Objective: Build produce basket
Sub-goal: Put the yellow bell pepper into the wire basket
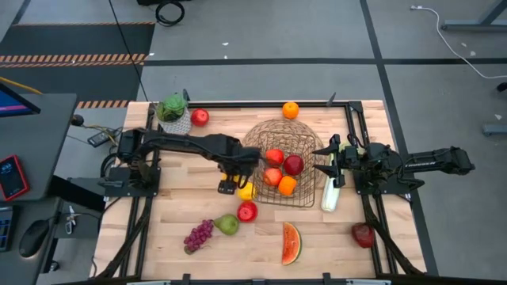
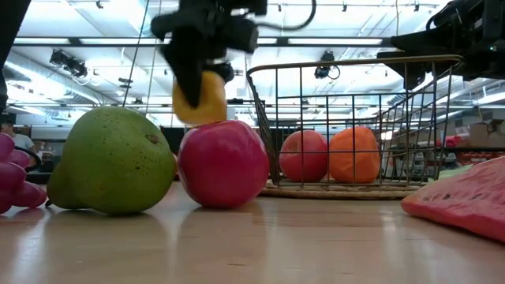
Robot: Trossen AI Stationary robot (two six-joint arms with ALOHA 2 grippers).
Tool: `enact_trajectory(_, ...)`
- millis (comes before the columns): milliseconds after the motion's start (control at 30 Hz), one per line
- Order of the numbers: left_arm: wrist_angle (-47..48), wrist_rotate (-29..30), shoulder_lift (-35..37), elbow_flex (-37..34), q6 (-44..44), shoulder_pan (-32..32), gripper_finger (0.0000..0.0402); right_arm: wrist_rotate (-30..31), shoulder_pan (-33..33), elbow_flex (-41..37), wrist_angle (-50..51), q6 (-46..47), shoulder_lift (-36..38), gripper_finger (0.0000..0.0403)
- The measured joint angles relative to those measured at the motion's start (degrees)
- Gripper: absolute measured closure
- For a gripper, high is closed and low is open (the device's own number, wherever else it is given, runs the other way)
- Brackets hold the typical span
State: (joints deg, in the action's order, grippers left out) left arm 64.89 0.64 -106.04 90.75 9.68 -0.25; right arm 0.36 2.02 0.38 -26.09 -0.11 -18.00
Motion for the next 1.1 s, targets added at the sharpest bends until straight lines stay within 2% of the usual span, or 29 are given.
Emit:
enact_trajectory(233,1.64,0.0,0.0,10.46,-0.02,0.0,0.0053,0.01,-0.01,0.0,-0.01,0.0,0.01,0.0172)
enact_trajectory(400,-3.82,0.0,0.0,14.41,0.01,0.0,0.0053,0.0,0.0,-0.01,0.0,0.01,0.01,0.0172)
enact_trajectory(933,-21.65,0.0,0.01,15.2,0.73,0.0,0.005,0.0,-0.02,-0.01,0.0,-0.01,0.01,0.0172)
enact_trajectory(1100,-25.35,0.0,0.02,15.2,6.0,0.06,0.005,0.0,-0.02,-0.01,0.0,-0.01,0.0,0.0172)
